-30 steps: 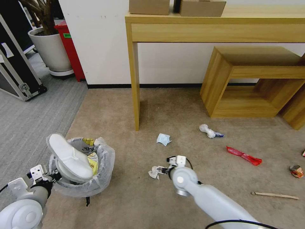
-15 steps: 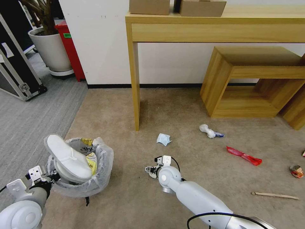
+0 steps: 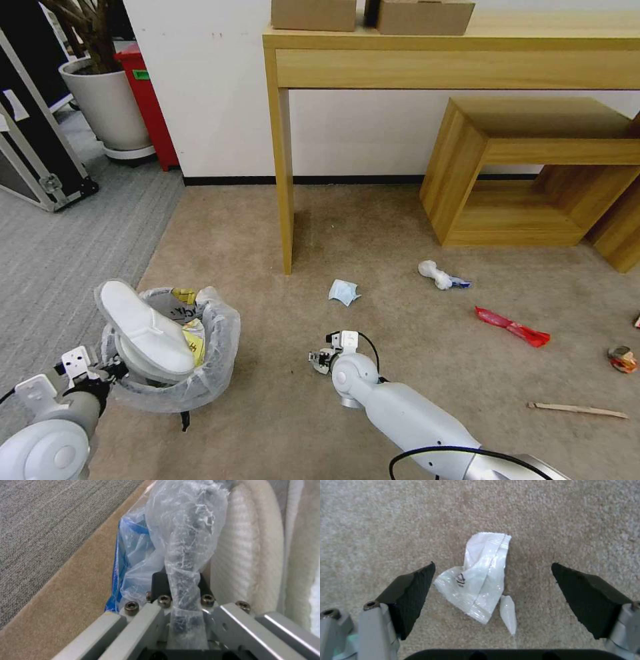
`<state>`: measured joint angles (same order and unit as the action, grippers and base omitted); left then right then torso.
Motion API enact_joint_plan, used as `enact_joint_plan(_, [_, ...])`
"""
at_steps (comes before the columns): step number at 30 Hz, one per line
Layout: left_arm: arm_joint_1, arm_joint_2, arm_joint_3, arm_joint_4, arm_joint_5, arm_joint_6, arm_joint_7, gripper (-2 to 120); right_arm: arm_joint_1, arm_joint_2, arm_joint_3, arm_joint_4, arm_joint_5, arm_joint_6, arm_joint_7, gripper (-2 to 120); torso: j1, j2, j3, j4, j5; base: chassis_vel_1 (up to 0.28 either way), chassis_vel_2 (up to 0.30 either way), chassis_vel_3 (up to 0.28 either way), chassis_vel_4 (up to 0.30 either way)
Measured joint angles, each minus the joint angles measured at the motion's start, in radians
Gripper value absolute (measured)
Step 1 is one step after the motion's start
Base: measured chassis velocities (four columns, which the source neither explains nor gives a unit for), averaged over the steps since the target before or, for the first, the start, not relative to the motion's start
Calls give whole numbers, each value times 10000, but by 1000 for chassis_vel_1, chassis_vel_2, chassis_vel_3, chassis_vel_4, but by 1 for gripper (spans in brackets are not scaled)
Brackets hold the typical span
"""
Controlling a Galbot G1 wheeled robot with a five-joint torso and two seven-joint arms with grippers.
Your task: Pick up the trash bin and place the garbage on the floor into it.
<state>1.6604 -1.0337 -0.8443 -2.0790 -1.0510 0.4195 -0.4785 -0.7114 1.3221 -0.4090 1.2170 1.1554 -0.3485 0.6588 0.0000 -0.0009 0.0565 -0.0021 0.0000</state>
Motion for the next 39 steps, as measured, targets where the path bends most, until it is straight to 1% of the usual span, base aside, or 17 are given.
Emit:
enact_joint_plan(1, [0, 0, 0, 0, 0, 0, 0, 0, 0, 0, 0, 0, 0, 0, 0, 89, 0, 0, 0, 0, 0, 0, 0, 0, 0])
enact_joint_plan(4, [-19, -43, 55, 0, 38, -3, -2, 0, -27, 56, -36, -173, -171, 96, -89, 82, 0, 0, 0, 1, 0, 0, 0, 0, 0])
enact_joint_plan(8, [-21, -60, 85, 0, 58, -7, -3, 0, -27, 94, -79, -283, -331, 198, -166, 79, 0, 0, 0, 0, 0, 0, 0, 0, 0])
enact_joint_plan(11, [-10, -78, 100, -20, 68, -18, -4, 0, -21, 172, -166, -437, -518, 303, -280, 68, 0, 0, 0, 0, 0, 0, 0, 0, 0])
enact_joint_plan(12, [-10, -78, 100, -20, 68, -18, -4, 0, -21, 172, -166, -437, -518, 303, -280, 68, 0, 0, 0, 0, 0, 0, 0, 0, 0])
enact_joint_plan(15, [7, -82, 118, -35, 80, -32, -3, 0, -14, 278, -221, -603, -708, 387, -362, 62, 0, 0, 0, 1, 0, 0, 0, 0, 0])
enact_joint_plan(19, [-6, -81, 131, -51, 82, -46, 1, 0, -15, 371, -252, -746, -852, 439, -397, 58, 0, 0, 0, 1, 0, 0, 0, 0, 0])
enact_joint_plan(24, [14, -79, 139, -83, 84, -75, 3, 0, -8, 441, -280, -918, -1008, 508, -466, 55, 0, 0, 0, 1, 0, 0, 0, 0, 0])
enact_joint_plan(26, [50, -79, 150, -129, 97, -112, 6, 0, -3, 505, -304, -1040, -1119, 551, -510, 53, 0, 0, -1, 1, 0, 0, 0, 0, 0])
enact_joint_plan(27, [65, -80, 151, -150, 98, -117, 7, 0, 1, 529, -321, -1136, -1193, 599, -543, 50, 0, 0, -1, 1, 0, 0, 0, 0, 0])
enact_joint_plan(34, [116, -87, 184, -243, 107, -134, 15, 0, -2, 563, -361, -1292, -1398, 732, -617, 46, 0, 0, -1, 1, 0, 0, 0, 0, 0])
enact_joint_plan(36, [67, -104, 239, -244, 130, -147, 16, 0, -21, 554, -385, -1284, -1477, 789, -638, 37, 1, 0, 0, 0, 0, 0, 0, 0, 0])
enact_joint_plan(37, [67, -104, 239, -244, 130, -147, 16, 0, -21, 554, -385, -1284, -1477, 789, -638, 37, 1, 0, 0, 0, 0, 0, 0, 0, 0])
enact_joint_plan(39, [35, -124, 296, -242, 171, -160, 17, 0, -41, 545, -397, -1255, -1551, 837, -645, 28, 0, 0, -1, 1, 0, 0, 0, 0, 0])
